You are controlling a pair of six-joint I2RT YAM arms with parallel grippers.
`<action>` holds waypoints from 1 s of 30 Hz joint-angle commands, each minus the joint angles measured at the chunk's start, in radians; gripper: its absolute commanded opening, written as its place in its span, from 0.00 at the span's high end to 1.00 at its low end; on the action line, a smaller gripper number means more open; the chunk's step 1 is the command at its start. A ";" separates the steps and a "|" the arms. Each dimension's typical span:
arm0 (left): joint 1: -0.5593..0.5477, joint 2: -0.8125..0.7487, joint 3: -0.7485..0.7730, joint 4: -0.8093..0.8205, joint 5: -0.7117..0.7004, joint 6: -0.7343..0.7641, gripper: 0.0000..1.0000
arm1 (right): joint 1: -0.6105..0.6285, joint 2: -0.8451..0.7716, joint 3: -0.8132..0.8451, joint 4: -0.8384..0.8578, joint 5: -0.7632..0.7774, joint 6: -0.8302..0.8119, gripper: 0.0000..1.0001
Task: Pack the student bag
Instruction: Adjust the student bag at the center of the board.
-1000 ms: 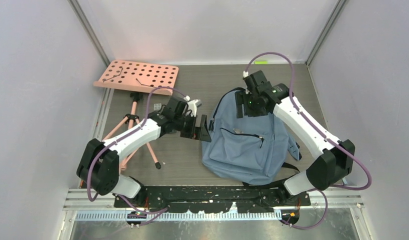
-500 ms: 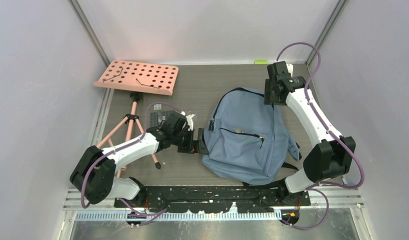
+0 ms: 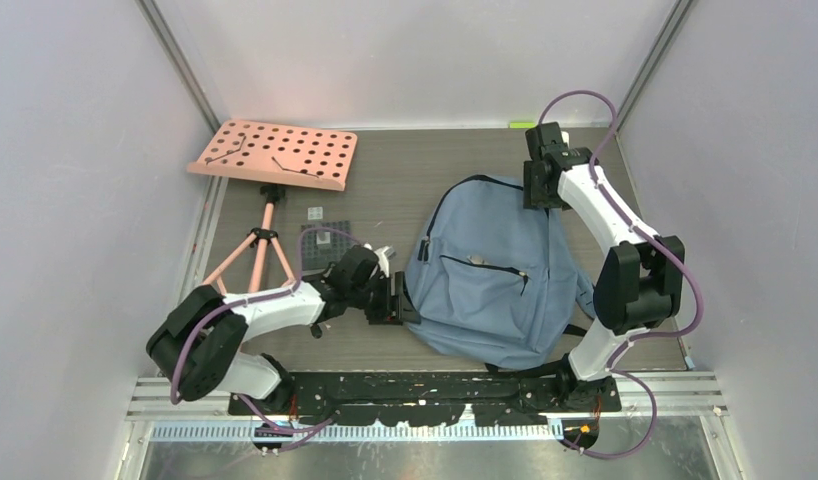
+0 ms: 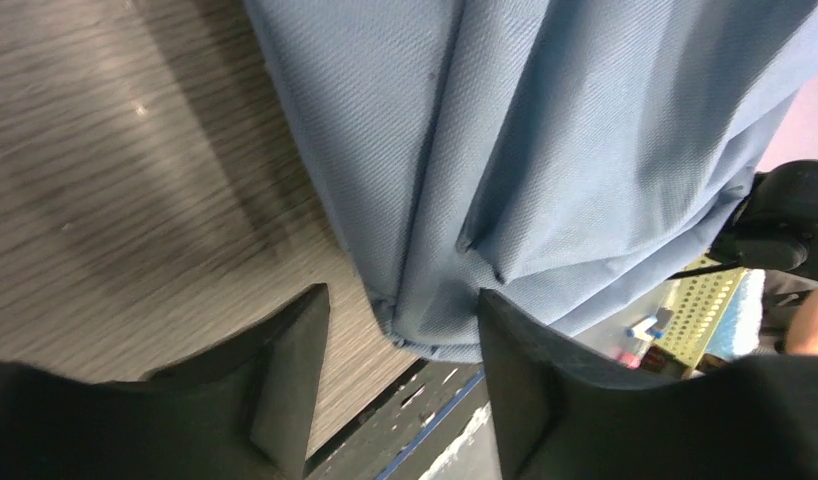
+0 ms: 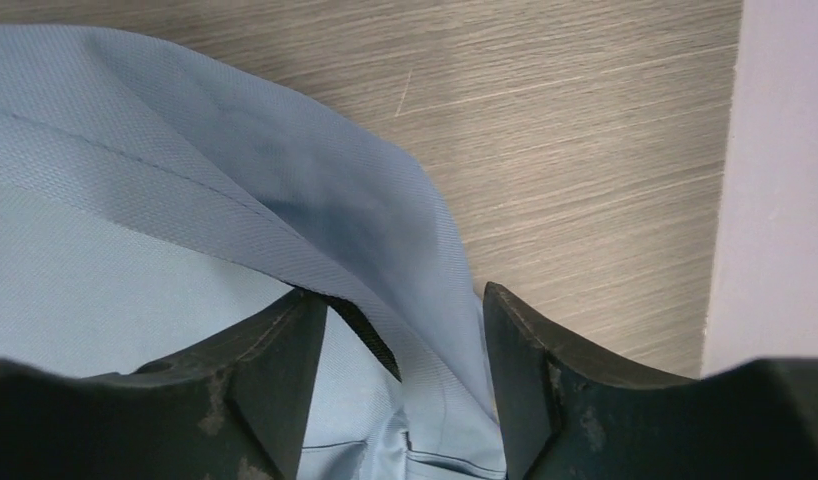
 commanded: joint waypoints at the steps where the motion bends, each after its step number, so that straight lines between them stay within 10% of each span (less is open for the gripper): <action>1: -0.005 0.051 0.002 0.204 0.052 -0.079 0.55 | -0.026 0.005 0.044 0.056 -0.066 -0.004 0.41; 7: -0.004 0.033 0.053 0.189 0.055 -0.087 0.99 | -0.084 -0.017 0.051 0.048 -0.226 0.047 0.78; 10: -0.003 -0.046 0.143 0.048 0.008 -0.014 1.00 | -0.097 -0.062 0.072 0.009 -0.252 0.057 0.98; 18: 0.130 -0.110 0.491 -0.346 -0.065 0.256 1.00 | -0.097 -0.189 0.183 -0.166 -0.317 0.103 0.99; 30: 0.416 0.340 1.138 -0.665 0.019 0.519 1.00 | 0.172 -0.383 0.156 -0.173 -0.415 0.239 0.99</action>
